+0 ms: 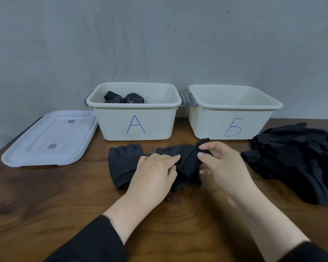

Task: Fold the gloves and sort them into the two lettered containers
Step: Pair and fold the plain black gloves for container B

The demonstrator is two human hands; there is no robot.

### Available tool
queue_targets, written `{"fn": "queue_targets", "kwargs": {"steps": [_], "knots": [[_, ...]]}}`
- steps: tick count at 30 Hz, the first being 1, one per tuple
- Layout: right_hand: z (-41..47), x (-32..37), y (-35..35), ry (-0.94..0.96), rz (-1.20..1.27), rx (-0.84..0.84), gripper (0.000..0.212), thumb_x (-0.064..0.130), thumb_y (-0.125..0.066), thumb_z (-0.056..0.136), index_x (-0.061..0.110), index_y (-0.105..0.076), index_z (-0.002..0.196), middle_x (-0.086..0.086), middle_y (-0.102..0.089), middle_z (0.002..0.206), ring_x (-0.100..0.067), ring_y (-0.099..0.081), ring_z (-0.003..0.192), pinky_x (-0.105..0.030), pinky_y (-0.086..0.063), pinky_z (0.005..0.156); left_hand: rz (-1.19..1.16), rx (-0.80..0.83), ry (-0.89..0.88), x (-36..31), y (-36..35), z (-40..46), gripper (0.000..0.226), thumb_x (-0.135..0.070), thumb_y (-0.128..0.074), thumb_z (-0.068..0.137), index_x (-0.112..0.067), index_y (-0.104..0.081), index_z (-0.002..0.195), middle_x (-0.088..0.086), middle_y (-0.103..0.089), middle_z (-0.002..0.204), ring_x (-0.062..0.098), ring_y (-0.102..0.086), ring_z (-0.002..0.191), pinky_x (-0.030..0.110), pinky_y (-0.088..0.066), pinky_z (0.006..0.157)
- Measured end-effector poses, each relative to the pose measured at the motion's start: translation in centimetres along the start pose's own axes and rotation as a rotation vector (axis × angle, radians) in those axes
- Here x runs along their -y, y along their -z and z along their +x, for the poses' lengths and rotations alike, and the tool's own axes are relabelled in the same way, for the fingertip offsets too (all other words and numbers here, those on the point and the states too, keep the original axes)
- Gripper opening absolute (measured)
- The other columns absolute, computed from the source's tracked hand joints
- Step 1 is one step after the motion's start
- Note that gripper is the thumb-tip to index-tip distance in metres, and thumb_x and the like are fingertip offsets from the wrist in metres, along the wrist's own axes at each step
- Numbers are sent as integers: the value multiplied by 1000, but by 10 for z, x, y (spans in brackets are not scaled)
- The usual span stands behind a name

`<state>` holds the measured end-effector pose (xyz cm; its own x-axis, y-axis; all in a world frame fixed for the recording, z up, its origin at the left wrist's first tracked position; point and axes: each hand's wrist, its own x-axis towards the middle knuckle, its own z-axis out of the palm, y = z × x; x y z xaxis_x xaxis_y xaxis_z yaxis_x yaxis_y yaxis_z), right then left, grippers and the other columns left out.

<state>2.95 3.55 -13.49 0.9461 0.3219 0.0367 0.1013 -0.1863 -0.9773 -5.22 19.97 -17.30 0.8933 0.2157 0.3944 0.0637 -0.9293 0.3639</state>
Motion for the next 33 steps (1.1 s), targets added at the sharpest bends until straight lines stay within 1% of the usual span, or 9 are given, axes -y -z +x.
{"fn": "queue_targets", "kwargs": {"steps": [5,10,12,14,16,18,23,29,33], "knots": [[0,11,0,79,65,-24,2,18,-69,95,19,-70,95,-1,-75,77,-7,-66,64,-17,-51,58,-277,-149,103,2,17,8,38,-25,-49,102,-31,-56,139,-23,-46,129,-7,-35,128,25,-25,115],[-14,-25,0,99,-535,96,27,46,-62,96,26,-68,78,6,-69,78,-5,-62,75,-24,-47,67,68,90,107,13,8,2,33,-38,-41,103,-37,-62,128,-15,-60,127,10,-49,117,34,-33,104],[-10,-29,1,148,-673,18,35,52,-52,98,25,-61,78,6,-63,82,-9,-59,77,-24,-43,64,166,101,99,12,7,1,34,-44,-37,103,-39,-64,125,-15,-61,122,9,-51,112,34,-33,102],[-3,-27,4,111,-690,-46,38,58,-44,98,24,-58,88,6,-64,89,-15,-61,83,-28,-48,71,223,76,91,11,7,1,38,-49,-34,103,-38,-65,122,-15,-63,118,9,-53,110,34,-34,101],[8,-26,6,6,-712,-7,44,61,-46,97,24,-56,119,7,-68,111,-21,-63,105,-34,-50,87,253,82,94,11,5,0,40,-52,-32,102,-38,-65,121,-14,-64,117,10,-53,110,35,-34,101],[20,-26,2,-70,-647,74,56,57,-55,95,21,-49,138,4,-64,125,-22,-60,116,-31,-46,87,243,107,102,12,2,-2,40,-51,-31,103,-39,-65,121,-15,-63,117,9,-53,111,35,-33,101],[37,-23,-20,-51,-451,92,20,24,-68,91,18,-61,110,3,-69,103,-16,-64,93,-32,-53,75,149,60,70,15,4,-4,35,-44,-35,104,-38,-64,122,-15,-64,120,5,-55,110,32,-32,104],[21,23,-23,75,-43,9,35,4,-62,92,30,-63,115,14,-76,95,-9,-72,91,-28,-58,74,-85,-332,139,60,43,-9,27,-33,-47,98,-24,-71,92,-10,-69,90,15,-62,86,39,-48,79],[13,64,-44,153,188,128,33,0,-59,93,21,-65,118,6,-78,101,-14,-75,92,-30,-61,73,-224,-483,343,93,66,-16,24,-27,-49,101,-19,-72,99,-8,-69,94,11,-60,89,30,-43,76]]}}
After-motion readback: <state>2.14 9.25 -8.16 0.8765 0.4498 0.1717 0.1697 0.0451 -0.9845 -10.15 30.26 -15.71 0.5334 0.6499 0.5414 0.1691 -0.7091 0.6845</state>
